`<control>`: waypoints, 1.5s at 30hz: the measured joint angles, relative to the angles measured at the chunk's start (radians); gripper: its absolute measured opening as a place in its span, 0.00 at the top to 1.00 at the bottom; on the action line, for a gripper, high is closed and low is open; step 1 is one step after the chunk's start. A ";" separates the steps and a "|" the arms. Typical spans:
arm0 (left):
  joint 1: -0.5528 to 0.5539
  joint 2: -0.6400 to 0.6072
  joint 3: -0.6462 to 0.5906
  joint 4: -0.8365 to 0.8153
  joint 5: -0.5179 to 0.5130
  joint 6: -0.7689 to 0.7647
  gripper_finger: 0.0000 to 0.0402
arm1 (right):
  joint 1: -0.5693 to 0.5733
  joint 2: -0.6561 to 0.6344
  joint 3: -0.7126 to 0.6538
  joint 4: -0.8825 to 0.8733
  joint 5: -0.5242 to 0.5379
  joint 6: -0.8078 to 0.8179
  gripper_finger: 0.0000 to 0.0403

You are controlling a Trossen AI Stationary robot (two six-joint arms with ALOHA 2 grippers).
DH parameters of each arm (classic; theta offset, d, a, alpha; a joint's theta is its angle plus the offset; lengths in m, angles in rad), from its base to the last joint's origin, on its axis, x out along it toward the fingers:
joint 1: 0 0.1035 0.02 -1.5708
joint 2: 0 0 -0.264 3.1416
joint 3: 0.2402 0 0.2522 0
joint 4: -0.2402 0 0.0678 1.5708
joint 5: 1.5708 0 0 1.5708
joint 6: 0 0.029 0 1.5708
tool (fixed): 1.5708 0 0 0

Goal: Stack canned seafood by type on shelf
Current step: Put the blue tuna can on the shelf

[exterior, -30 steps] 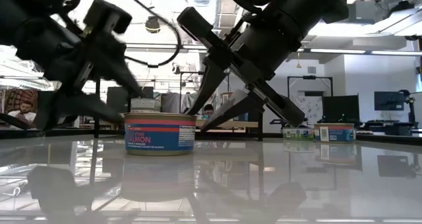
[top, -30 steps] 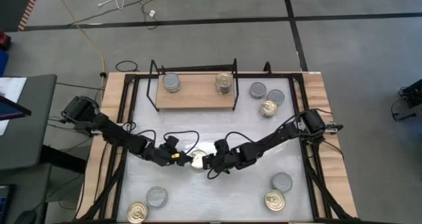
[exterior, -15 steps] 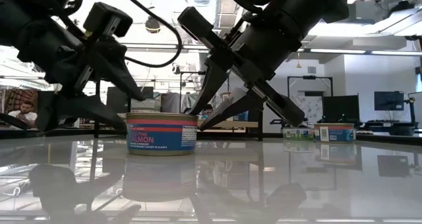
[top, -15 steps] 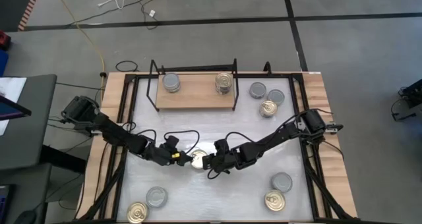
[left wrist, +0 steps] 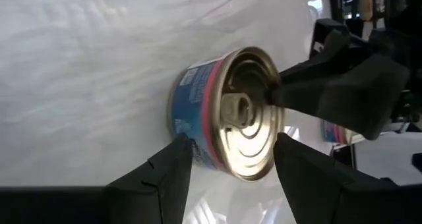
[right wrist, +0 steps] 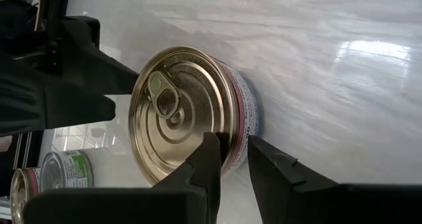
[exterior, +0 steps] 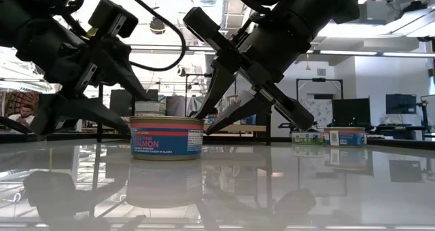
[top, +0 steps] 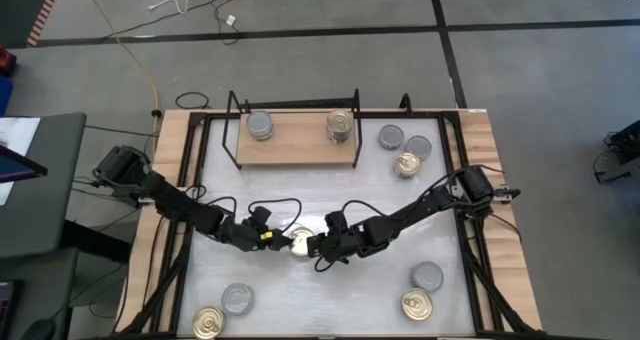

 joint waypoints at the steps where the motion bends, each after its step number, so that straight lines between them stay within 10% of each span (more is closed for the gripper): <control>1: 0.000 0.000 0.000 -0.002 -0.001 -0.001 0.49 | 0.000 0.000 0.000 0.000 0.000 0.000 0.75; 18: 0.000 0.000 0.000 -0.026 0.011 0.043 0.25 | 0.000 0.000 0.000 -0.002 0.000 -0.016 0.77; 45: -0.074 0.162 0.096 0.021 0.026 -0.194 0.25 | -0.001 0.000 0.001 -0.011 -0.006 -0.010 0.88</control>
